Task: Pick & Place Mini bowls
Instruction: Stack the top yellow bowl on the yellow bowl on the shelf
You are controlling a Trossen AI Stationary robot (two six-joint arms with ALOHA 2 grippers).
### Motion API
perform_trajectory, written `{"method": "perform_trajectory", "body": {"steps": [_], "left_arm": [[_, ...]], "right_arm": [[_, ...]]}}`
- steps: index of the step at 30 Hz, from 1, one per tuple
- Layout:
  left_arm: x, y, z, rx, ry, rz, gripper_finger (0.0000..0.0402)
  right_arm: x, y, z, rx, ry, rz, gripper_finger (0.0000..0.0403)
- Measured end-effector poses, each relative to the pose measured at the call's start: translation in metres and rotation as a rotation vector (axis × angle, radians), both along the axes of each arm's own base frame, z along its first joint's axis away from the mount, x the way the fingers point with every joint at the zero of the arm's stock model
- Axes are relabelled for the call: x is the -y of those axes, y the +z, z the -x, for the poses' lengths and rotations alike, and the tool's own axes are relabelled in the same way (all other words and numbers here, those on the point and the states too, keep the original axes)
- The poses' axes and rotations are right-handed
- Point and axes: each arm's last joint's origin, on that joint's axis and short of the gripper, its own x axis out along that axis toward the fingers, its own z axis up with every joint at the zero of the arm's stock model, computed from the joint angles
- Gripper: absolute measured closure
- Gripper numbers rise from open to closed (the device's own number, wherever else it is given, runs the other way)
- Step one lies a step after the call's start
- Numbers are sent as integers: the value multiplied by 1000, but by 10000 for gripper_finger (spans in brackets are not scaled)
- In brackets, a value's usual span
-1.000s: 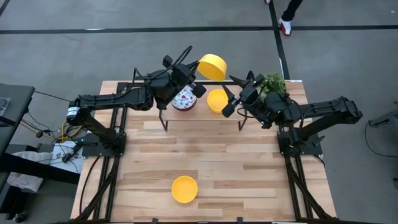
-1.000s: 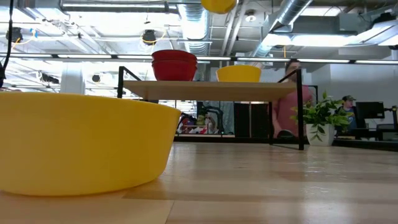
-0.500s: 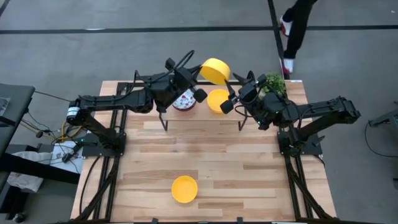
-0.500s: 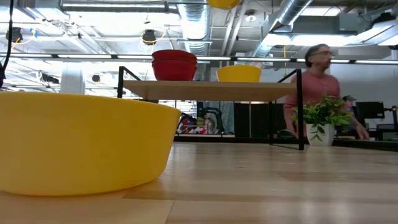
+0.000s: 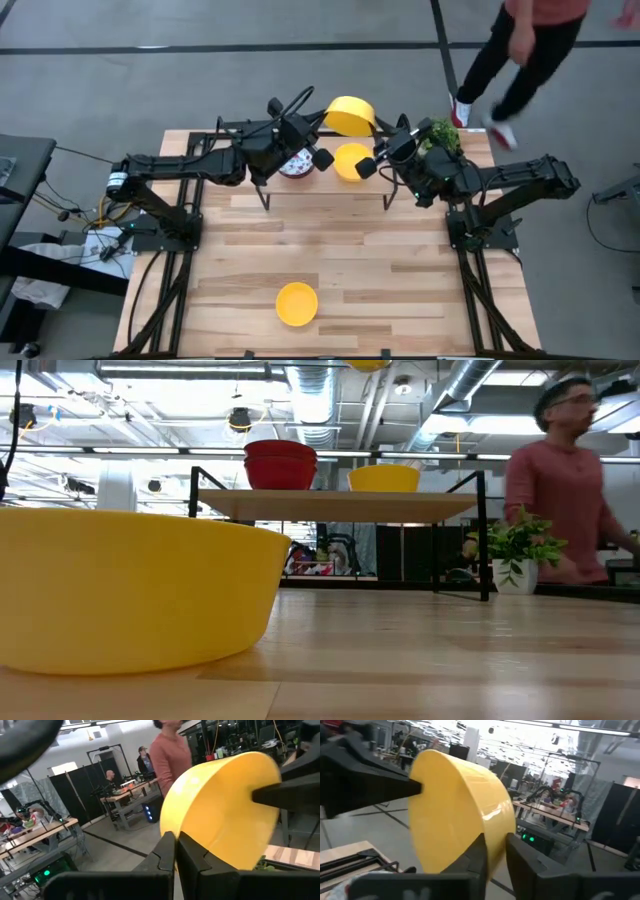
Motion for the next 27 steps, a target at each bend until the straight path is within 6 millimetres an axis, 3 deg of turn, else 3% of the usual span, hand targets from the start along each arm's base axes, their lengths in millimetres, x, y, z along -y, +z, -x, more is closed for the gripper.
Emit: {"method": "perform_trajectory", "body": {"steps": [4, 12, 27], "left_arm": [[2, 0, 0, 13, -11, 14, 398], [3, 0, -1, 18, -75, 14, 382], [11, 14, 13, 0, -89, -53, 255]], "right_arm": [[1, 1, 1, -7, -21, 3, 394], [1, 0, 2, -26, -58, 6, 401], [0, -2, 0, -45, -38, 17, 402]]}}
